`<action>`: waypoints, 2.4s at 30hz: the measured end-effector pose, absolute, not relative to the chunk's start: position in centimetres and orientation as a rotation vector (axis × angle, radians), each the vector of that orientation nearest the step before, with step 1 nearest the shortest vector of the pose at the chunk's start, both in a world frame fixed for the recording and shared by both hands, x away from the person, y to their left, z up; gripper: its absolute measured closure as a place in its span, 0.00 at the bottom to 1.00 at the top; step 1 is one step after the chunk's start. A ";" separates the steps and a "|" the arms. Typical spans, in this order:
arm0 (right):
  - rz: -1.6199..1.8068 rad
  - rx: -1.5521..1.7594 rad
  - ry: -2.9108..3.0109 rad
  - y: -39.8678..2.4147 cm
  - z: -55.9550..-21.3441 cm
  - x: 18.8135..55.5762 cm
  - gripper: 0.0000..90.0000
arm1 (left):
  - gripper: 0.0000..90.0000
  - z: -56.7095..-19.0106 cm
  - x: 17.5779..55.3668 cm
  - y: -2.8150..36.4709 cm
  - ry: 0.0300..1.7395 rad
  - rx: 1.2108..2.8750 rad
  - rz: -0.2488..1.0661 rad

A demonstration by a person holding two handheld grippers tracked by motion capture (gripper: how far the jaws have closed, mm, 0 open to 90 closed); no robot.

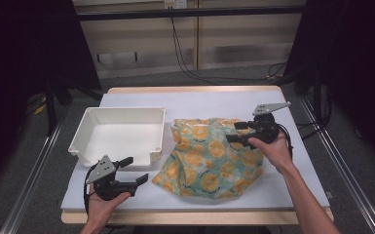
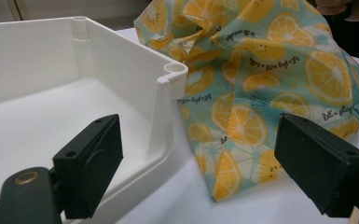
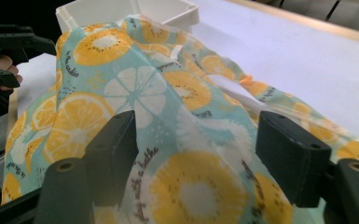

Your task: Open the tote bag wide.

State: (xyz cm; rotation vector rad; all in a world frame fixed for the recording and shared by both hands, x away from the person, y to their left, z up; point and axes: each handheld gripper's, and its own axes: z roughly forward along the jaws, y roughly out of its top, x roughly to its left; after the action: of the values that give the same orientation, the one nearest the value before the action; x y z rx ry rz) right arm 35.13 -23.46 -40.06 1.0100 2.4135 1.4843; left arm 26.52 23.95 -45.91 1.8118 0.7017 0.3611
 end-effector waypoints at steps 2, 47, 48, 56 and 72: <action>1.491 1.012 2.427 -22.9 -40.0 35.6 0.36 | 0.17 -45.9 26.5 24.0 0.704 1.806 0.358; 1.610 0.684 2.597 -18.9 -39.6 27.0 1.00 | 0.54 -42.7 26.2 19.8 0.515 1.822 0.285; 1.610 0.684 2.597 -18.9 -39.6 27.0 1.00 | 0.54 -42.6 26.4 19.4 0.512 1.809 0.265; 1.626 0.712 2.621 -19.0 -41.3 26.3 1.00 | 0.54 -41.7 30.1 17.2 0.529 1.790 0.234; 1.598 0.756 2.629 -19.4 -43.1 26.0 1.00 | 1.00 -41.8 34.2 13.6 0.516 1.795 0.123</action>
State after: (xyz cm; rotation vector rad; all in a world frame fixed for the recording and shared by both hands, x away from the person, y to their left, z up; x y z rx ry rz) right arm 26.01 -19.42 -43.08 0.7555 2.6288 1.5984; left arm 34.18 13.62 -41.75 1.7946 0.5158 0.1230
